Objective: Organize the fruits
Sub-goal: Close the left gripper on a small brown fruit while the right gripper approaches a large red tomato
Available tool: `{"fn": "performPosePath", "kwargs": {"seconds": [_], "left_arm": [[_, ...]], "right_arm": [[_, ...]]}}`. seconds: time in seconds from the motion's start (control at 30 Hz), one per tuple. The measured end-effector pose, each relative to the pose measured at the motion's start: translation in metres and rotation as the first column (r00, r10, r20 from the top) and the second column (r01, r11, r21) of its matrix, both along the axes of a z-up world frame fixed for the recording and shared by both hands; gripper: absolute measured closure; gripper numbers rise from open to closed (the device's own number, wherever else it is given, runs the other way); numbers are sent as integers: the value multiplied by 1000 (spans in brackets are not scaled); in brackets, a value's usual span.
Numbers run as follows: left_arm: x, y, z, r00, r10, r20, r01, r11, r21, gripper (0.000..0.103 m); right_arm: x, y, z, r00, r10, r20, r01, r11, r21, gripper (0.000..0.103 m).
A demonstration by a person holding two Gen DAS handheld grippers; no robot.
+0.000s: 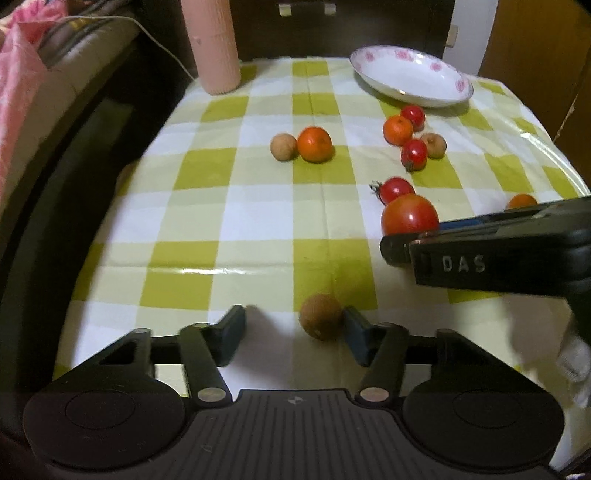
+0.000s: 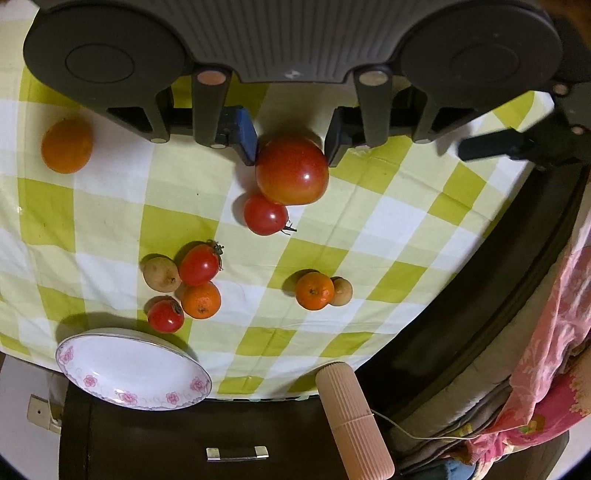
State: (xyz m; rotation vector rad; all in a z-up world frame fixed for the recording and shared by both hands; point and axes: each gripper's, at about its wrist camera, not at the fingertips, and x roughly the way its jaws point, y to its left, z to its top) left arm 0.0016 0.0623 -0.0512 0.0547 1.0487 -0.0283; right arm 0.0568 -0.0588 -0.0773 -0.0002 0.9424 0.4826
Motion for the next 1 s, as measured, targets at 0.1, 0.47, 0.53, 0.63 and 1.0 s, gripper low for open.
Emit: {"fn": "performPosePath", "kwargs": {"seconds": [0.1, 0.47, 0.53, 0.63, 1.0], "left_arm": [[1, 2, 0, 1000, 16, 3, -16, 1000, -12, 50], [13, -2, 1, 999, 18, 37, -18, 1000, 6, 40], [13, -6, -2, 1000, -1, 29, 1, 1000, 16, 43], [10, -10, -2, 999, -21, 33, 20, 999, 33, 46], [21, -26, 1, 999, -39, -11, 40, 998, 44, 70]], "right_arm": [[0, -2, 0, 1000, -2, -13, 2, 1000, 15, 64], [-4, -6, 1, 1000, 1, -23, 0, 1000, 26, 64], [-4, -8, 0, 1000, 1, -27, 0, 1000, 30, 64], [-4, -10, 1, 999, -7, -37, 9, 999, 41, 64], [-5, -18, 1, 998, -9, -64, 14, 997, 72, 65]]}}
